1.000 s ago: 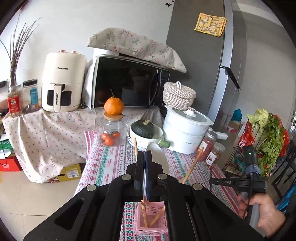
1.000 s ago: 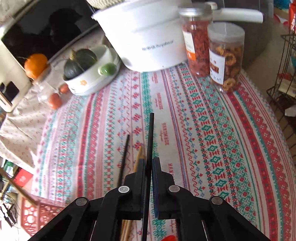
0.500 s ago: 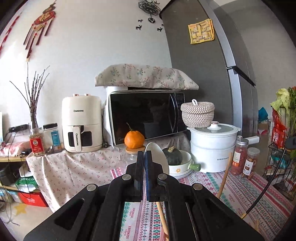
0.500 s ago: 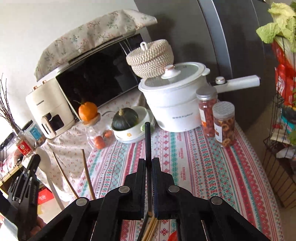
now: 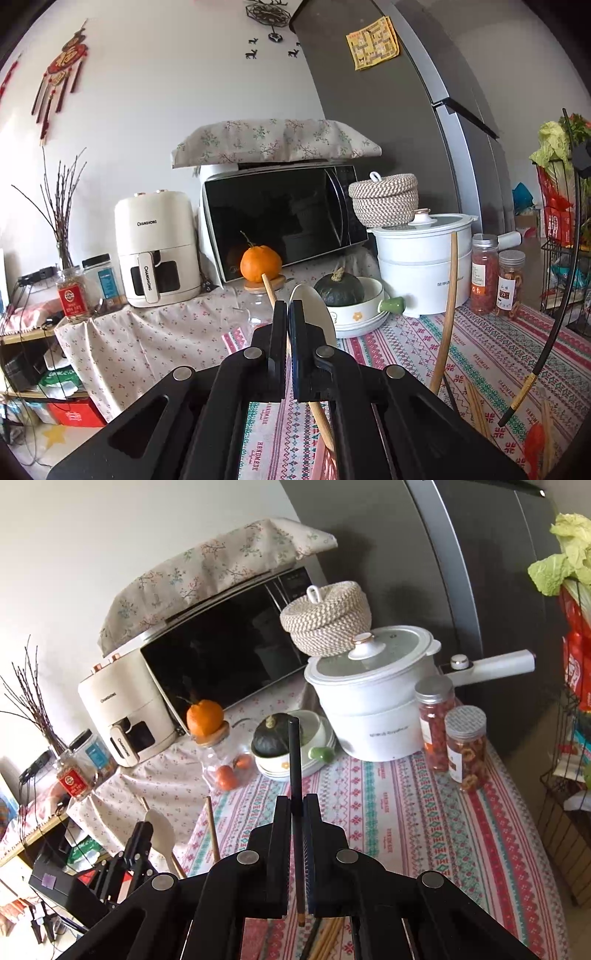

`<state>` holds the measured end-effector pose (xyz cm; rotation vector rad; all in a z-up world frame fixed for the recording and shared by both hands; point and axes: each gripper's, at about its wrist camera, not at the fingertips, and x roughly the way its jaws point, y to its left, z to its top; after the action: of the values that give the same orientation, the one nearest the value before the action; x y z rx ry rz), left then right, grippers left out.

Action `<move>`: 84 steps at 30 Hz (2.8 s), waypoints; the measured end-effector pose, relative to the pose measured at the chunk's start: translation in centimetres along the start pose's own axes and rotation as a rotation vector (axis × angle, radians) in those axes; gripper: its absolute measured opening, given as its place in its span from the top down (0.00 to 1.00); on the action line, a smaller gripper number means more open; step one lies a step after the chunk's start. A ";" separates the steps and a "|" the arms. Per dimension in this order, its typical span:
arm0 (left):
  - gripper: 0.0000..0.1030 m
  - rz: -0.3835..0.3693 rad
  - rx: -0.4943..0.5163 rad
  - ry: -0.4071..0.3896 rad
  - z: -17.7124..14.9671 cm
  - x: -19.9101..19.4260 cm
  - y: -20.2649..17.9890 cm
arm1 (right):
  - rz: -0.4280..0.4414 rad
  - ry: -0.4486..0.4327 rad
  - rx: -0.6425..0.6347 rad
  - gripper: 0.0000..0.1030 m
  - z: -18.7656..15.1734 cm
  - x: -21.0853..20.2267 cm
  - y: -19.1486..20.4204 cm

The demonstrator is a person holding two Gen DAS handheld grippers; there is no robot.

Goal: Organize utensils
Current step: 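Drop the white spoon into the basket with the left tool while the right tool drops the black chopstick, then lower the left tool onto the red spoon and close on it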

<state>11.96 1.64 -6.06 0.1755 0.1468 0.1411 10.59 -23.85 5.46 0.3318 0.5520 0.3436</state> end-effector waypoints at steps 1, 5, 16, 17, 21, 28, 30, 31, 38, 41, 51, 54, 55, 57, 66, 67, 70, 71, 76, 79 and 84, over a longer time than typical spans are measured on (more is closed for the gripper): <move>0.98 -0.002 -0.007 0.003 -0.1 -0.1 0.1 | 0.005 0.002 -0.003 0.96 0.0 0.0 0.2; 0.98 -0.030 -0.036 0.068 -0.2 -0.1 0.7 | 0.028 0.004 -0.025 0.96 0.1 -0.4 1.1; 0.52 -0.170 -0.100 0.232 2.1 -2.5 2.5 | 0.142 -0.044 -0.070 0.96 1.5 -2.9 4.9; 0.49 -0.182 -0.107 0.249 2.4 -2.9 2.9 | 0.155 -0.048 -0.071 0.96 1.6 -3.0 5.2; 0.36 -0.204 -0.101 0.343 3.8 -3.5 4.1 | 0.198 -0.051 -0.078 0.96 1.8 -2.6 6.6; 0.26 -0.179 -0.143 0.551 2.6 -2.7 6.7 | 0.227 0.027 -0.067 0.96 0.8 1.2 8.2; 0.26 -0.174 -0.150 0.608 1.7 -2.2 7.3 | 0.223 0.061 -0.073 0.96 0.2 2.5 8.7; 0.26 -0.175 -0.151 0.638 1.3 -1.8 7.6 | 0.219 0.077 -0.077 0.96 -0.1 3.1 8.9; 0.26 -0.196 -0.143 0.704 0.5 -0.9 8.4 | 0.185 0.217 -0.080 0.95 -2.6 8.1 9.9; 0.25 -0.217 -0.148 0.717 0.5 -0.9 8.2 | 0.163 0.263 -0.081 0.95 -3.5 9.7 10.2; 0.25 -0.249 -0.119 0.731 0.4 -1.5 7.3 | 0.137 0.281 -0.064 0.92 -4.0 10.9 10.2; 0.26 -0.256 -0.128 0.740 0.3 -1.5 7.2 | 0.137 0.279 -0.049 0.90 -3.8 10.6 9.6; 0.26 -0.260 -0.134 0.742 0.3 -1.5 7.2 | 0.136 0.278 -0.048 0.90 -3.7 10.5 9.4; 0.26 -0.270 -0.149 0.747 0.3 -1.5 7.2 | 0.131 0.271 -0.051 0.90 -3.5 10.0 9.0; 0.26 -0.312 -0.150 0.751 0.4 -1.8 5.8 | 0.126 0.239 -0.047 0.75 -2.5 6.4 6.6; 0.26 -0.321 -0.147 0.751 0.5 -1.9 5.6 | 0.125 0.234 -0.039 0.70 -2.4 5.9 6.1; 0.26 -0.356 -0.134 0.752 0.7 -2.5 4.8 | 0.104 0.223 -0.019 0.50 -2.1 4.5 4.3; 0.26 -0.370 -0.125 0.754 0.8 -2.7 4.4 | 0.086 0.228 -0.019 0.48 -2.1 4.1 3.6; 0.26 -0.465 -0.072 0.784 0.7 -4.2 1.8 | -0.044 0.295 -0.004 0.40 -3.0 3.1 -0.8; 0.26 -0.527 -0.032 0.813 0.2 -5.1 -0.3 | -0.095 0.346 0.034 0.33 -4.1 2.5 -3.6; 0.26 -0.571 0.029 0.863 -0.9 -6.3 -4.1 | -0.183 0.436 0.077 0.29 -6.2 1.8 -7.6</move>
<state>6.18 -3.13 -6.84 0.0857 1.0477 -0.3675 10.23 -28.60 -3.34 0.2778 1.0188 0.2168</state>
